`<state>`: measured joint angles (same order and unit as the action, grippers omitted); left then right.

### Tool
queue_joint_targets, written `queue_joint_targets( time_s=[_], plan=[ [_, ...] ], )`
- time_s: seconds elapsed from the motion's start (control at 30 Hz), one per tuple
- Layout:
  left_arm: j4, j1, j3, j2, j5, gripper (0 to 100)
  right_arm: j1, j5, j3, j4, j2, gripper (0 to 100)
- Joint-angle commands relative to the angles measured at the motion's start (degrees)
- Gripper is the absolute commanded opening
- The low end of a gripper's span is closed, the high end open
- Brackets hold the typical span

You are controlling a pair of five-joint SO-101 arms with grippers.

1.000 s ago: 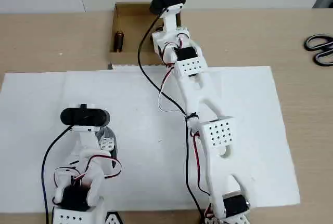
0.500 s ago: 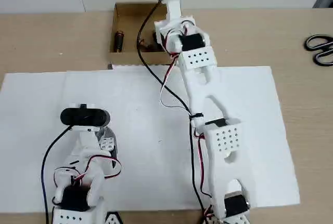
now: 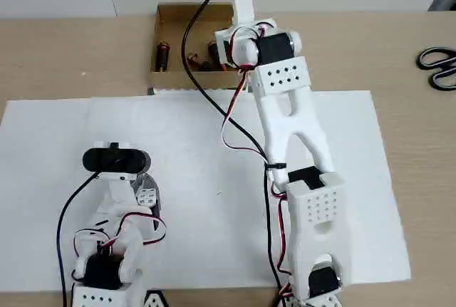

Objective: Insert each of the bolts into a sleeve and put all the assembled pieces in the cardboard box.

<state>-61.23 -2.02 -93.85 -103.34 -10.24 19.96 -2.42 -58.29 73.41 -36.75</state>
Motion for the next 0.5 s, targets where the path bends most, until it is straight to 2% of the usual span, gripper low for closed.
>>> queue_joint_targets(
  time_s=[0.0,0.2,0.47],
  plan=[
    [1.76,-0.09,0.13,-0.53,0.00,1,0.22,-0.53,-2.55,4.00,6.64,15.4],
    [1.76,-0.09,0.13,-0.53,0.00,1,0.22,-0.53,-2.55,11.74,13.85,6.3],
    [1.76,-0.09,0.13,-0.53,0.00,1,0.22,-0.53,-2.55,22.90,22.11,5.1]
  ],
)
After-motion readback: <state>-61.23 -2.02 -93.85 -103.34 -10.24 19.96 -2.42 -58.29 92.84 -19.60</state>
